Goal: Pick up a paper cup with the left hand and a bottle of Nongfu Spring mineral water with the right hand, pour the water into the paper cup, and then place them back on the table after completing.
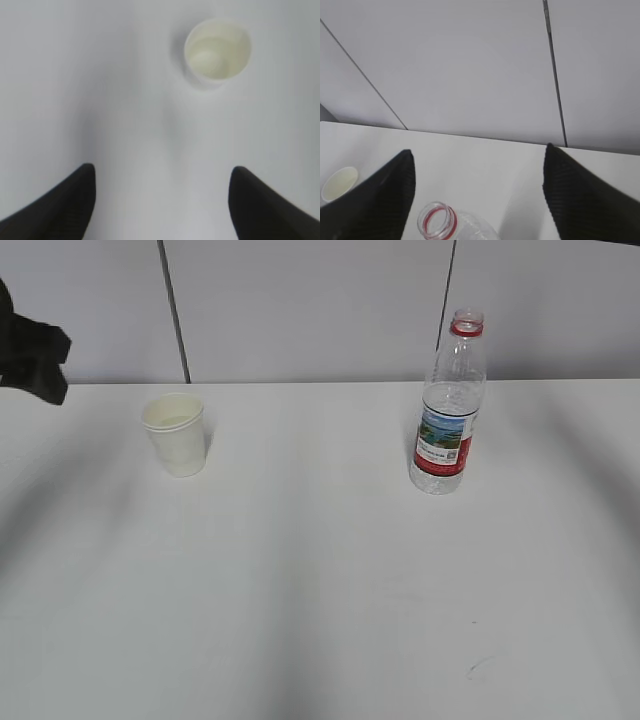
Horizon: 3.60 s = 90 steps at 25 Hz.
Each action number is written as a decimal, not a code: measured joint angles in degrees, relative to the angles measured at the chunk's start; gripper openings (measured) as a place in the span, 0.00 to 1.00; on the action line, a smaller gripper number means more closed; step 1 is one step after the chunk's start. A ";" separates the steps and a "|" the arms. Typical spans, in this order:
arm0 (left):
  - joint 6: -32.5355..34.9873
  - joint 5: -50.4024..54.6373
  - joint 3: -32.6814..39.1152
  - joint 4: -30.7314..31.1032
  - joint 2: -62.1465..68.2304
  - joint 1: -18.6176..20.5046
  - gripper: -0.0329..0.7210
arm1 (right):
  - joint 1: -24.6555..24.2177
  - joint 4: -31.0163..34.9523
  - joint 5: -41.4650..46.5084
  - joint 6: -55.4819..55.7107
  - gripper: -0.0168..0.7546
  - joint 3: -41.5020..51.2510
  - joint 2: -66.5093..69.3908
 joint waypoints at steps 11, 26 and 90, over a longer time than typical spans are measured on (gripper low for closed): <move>-1.22 19.33 -1.74 0.00 -2.27 3.62 0.71 | -7.28 0.00 -9.16 1.23 0.78 0.00 -3.33; -0.97 25.27 -0.59 -0.28 -19.28 3.62 0.70 | -7.28 0.00 -9.16 1.43 0.78 13.30 -15.39; 1.20 17.69 40.48 -2.79 -86.39 3.62 0.69 | -7.28 0.00 -3.35 0.34 0.78 23.15 -22.40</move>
